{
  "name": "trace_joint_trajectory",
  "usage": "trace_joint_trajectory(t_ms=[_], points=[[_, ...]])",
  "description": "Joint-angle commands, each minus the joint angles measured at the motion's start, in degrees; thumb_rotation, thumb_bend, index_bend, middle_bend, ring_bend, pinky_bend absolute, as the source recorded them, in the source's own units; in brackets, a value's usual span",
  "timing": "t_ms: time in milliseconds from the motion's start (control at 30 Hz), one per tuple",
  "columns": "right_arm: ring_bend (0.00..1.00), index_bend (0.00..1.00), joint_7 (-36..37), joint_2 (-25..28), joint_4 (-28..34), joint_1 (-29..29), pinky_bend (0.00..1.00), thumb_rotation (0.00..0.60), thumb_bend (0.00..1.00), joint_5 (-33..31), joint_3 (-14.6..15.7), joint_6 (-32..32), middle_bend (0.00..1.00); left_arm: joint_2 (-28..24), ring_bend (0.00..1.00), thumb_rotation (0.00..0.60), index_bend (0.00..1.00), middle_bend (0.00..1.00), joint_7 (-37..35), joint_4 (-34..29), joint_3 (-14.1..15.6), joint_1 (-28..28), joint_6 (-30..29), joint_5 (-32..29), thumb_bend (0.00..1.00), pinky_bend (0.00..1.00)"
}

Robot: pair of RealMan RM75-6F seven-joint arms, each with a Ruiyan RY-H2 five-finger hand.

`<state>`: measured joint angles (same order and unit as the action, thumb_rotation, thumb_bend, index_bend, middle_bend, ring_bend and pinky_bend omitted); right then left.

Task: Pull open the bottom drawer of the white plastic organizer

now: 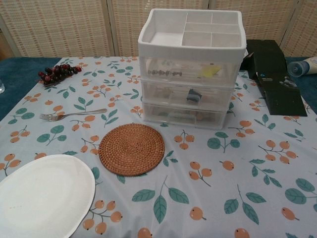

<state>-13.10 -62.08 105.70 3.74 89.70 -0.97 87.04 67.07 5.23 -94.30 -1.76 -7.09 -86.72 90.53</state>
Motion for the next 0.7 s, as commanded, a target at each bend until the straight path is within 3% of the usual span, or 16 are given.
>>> trace_joint_trajectory(t_ms=[33, 300, 433, 700], points=[[0.00, 0.07, 0.5, -0.1, 0.3, 0.0, 0.01, 0.600, 0.32, -0.1, 0.0, -0.2, 0.10, 0.0, 0.02, 0.600, 0.11, 0.00, 0.1, 0.1, 0.1, -0.1, 0.3, -0.1, 0.29, 0.06], [0.00, 0.07, 5.5, -1.8, 1.2, 0.5, 0.02, 0.600, 0.33, 1.5, 0.2, -1.1, 0.14, -0.2, 0.02, 0.600, 0.11, 0.00, -0.3, 0.2, 0.4, 0.1, 0.5, -0.3, 0.29, 0.06], [0.12, 0.07, 14.6, -3.8, 2.6, 2.7, 0.22, 0.600, 0.34, 0.6, 0.0, -4.9, 0.26, -0.3, 0.02, 0.600, 0.11, 0.00, -0.6, 0.1, 0.4, 0.3, 0.2, -0.2, 0.29, 0.06], [0.50, 0.06, 44.0, -4.5, 6.0, 10.3, 0.67, 0.600, 0.39, -7.0, -2.5, -21.0, 0.45, -0.4, 0.02, 0.600, 0.11, 0.00, -0.7, 0.2, 0.7, 0.6, 0.0, -0.2, 0.29, 0.06]])
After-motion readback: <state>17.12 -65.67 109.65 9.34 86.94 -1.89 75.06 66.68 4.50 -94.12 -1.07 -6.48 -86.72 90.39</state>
